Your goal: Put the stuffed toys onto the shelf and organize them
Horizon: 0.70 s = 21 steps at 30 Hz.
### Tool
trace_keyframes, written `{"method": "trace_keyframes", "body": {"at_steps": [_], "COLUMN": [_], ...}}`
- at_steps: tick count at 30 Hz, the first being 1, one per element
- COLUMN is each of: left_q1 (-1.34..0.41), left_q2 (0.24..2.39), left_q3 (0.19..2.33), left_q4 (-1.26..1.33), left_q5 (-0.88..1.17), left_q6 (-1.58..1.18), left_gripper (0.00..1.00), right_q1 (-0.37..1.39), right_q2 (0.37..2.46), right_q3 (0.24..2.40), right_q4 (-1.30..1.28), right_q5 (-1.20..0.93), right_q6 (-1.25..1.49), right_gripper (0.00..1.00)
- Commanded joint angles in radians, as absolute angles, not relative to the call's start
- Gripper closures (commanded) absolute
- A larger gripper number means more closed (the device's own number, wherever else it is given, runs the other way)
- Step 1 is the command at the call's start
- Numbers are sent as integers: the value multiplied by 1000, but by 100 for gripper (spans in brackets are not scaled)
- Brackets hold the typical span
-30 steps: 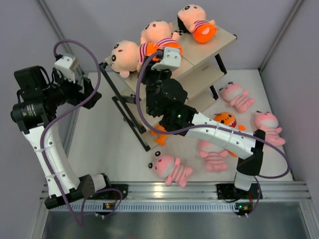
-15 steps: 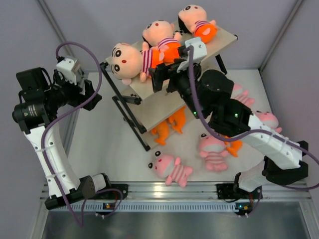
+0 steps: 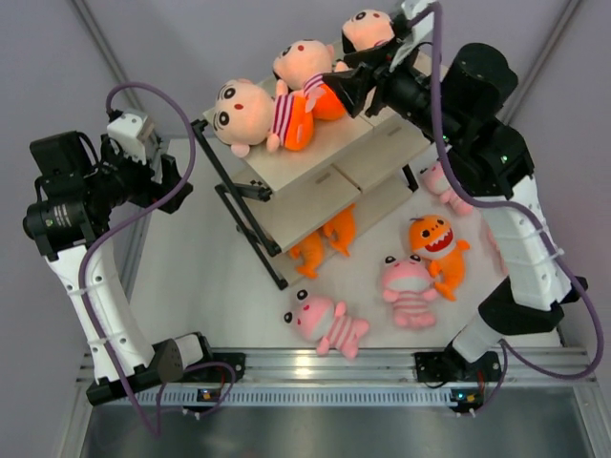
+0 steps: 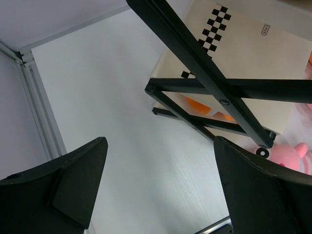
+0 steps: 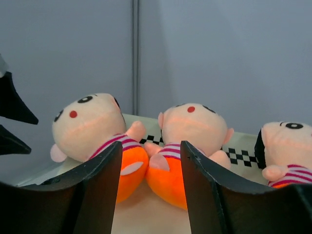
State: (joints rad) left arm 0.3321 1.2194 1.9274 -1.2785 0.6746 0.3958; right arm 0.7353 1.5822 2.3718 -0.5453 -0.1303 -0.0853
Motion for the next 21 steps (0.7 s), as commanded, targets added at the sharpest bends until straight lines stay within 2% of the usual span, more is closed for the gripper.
{"method": "trace_keyframes", "body": {"at_steps": [1,4,9,16,21], "left_q1": [330,330,330,330,330], "left_q2": [1197,1193,1201,1200,1201], "left_q3": [1918,1910,1905,1905,1904], "left_q4": [-1236,-1236,-1236,-1236,-1236], "left_q5": [667,669,683,684,686], "left_q6": [417,425,425,426,431], "left_gripper": [4,4,4,4,4], "right_q1": [672,631,609,577,538], "right_q2": [1628,1582,1562,1531,1491], "right_q3": [2370,2219,2131,2025,2014], "right_q4": [-591,-531,-522,-465,-483], "right_q5": [-170,-141,-159,-69,-6], "right_q6": [-16,30,54,104,74], "right_gripper": [49,44,37,47,46]}}
